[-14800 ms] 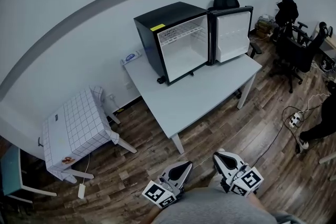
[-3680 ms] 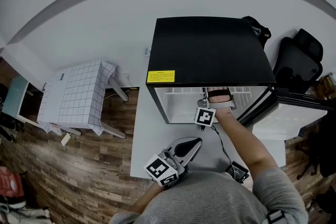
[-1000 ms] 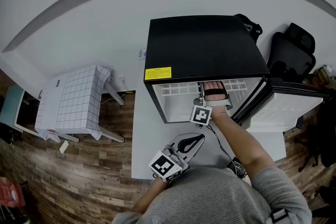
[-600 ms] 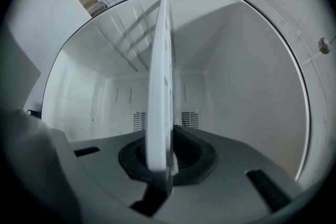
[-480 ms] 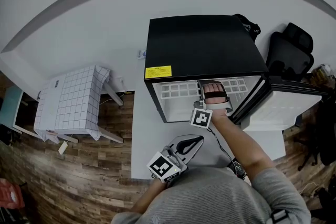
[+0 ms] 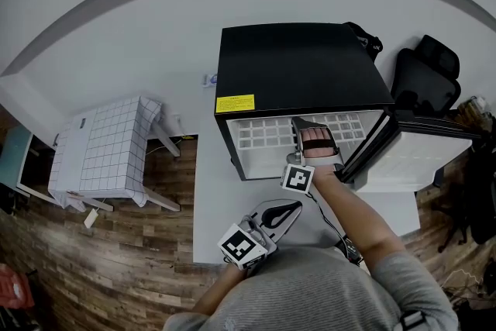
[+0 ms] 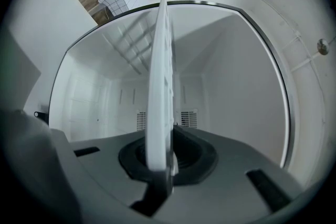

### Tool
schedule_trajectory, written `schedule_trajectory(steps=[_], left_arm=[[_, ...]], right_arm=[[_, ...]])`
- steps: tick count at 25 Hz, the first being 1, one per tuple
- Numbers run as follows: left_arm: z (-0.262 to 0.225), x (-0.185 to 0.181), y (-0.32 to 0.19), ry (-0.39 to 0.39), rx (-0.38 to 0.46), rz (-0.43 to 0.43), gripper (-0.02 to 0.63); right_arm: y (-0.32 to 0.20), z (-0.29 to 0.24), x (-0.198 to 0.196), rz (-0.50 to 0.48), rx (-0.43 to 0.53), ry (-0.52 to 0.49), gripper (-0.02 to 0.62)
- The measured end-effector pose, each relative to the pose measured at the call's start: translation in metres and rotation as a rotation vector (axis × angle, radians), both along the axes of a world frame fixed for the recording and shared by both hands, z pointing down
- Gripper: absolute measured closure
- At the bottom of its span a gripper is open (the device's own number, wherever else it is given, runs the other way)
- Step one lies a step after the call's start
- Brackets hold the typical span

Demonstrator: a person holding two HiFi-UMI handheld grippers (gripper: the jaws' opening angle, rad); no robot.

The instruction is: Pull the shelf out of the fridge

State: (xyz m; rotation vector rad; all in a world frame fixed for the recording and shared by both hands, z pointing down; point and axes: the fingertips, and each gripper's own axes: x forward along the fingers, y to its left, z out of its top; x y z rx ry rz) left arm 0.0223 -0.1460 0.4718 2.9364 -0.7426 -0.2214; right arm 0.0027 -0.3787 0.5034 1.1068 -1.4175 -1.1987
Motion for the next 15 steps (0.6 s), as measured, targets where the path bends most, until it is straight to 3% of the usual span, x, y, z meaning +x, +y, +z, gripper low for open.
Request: schedule_trajectory(steps=[15], left_arm=[[-0.006,-0.005,0.016,0.009,0.029,-0.003,0.595]], right_arm=[[0.001,0.0,-0.001,0.014,-0.019,-0.006,0.568]])
